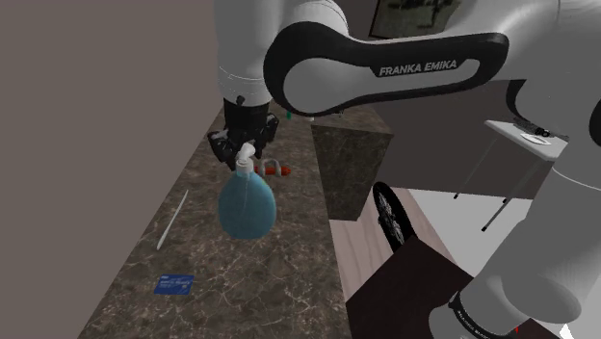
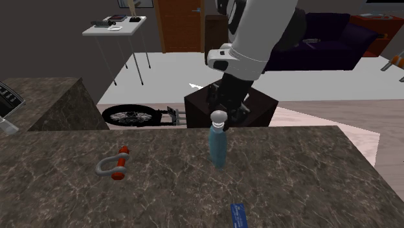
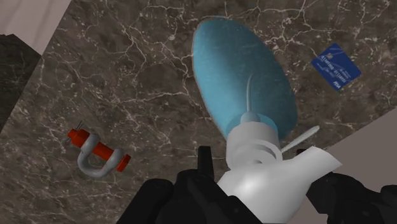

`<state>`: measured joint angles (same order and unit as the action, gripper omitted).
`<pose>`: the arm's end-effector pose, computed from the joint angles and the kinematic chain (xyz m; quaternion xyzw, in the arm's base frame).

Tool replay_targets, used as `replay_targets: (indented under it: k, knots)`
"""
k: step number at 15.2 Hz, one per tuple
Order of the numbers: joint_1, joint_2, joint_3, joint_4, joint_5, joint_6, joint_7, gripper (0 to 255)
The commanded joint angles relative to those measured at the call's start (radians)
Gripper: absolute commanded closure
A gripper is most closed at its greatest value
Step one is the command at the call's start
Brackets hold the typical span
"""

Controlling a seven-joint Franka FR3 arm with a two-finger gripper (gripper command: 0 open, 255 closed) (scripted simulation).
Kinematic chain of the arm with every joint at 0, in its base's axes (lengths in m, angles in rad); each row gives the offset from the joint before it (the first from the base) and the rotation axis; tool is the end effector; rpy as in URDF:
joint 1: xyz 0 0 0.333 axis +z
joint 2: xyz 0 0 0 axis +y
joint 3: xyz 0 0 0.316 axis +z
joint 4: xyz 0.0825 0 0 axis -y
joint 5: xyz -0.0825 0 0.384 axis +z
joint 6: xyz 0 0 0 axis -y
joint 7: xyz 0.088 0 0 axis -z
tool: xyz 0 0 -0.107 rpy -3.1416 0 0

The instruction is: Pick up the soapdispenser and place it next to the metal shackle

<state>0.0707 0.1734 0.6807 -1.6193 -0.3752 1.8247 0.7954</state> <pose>0.4874 0.3761 0.5464 0.9910 0.0131 0.1156 0.0667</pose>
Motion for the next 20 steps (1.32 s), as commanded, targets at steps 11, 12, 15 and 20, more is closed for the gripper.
replay_targets:
  k: [11,12,15,20]
  knots:
    - [-0.122,0.121,-0.095,0.15,-0.028,0.02,-0.235,255]
    - [-0.128,0.139,-0.102,0.173,-0.033,0.017,-0.253,255]
    - [-0.144,0.198,-0.123,0.254,-0.05,0.003,-0.306,255]
    - [-0.153,0.324,-0.159,0.439,-0.081,-0.042,-0.397,255]
